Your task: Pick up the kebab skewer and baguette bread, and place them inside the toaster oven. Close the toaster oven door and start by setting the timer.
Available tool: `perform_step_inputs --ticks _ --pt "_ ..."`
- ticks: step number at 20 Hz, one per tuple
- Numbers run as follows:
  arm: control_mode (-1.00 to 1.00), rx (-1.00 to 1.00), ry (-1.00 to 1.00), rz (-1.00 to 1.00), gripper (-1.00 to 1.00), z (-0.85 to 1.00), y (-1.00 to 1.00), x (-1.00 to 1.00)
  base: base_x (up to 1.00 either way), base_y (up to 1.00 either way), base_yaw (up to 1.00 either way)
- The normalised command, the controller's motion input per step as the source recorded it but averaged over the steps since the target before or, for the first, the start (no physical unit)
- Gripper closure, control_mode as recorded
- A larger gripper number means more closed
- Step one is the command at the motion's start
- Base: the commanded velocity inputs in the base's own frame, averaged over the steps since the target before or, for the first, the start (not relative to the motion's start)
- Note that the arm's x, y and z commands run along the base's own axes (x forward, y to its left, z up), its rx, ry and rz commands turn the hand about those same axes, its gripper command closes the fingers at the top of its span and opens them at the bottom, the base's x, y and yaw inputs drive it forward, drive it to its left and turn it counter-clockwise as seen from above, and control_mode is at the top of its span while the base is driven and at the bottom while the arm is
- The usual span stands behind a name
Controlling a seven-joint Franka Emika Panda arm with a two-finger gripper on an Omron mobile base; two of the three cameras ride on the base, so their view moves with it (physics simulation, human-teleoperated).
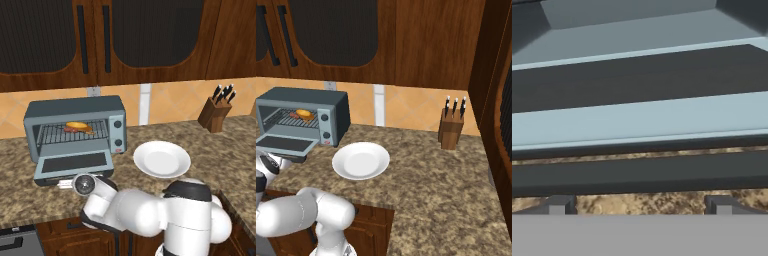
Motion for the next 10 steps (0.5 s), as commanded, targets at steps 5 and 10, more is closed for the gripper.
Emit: perform_step_inputs --ticks 5,10 --pt "-1.0 0.0 -0.01 0.0 -1.0 -0.27 0.0 0.02 0.0 0.0 0.0" --pt "-1.0 0.0 -0.02 0.0 -1.0 -0.28 0.0 0.02 0.0 0.0 0.0"
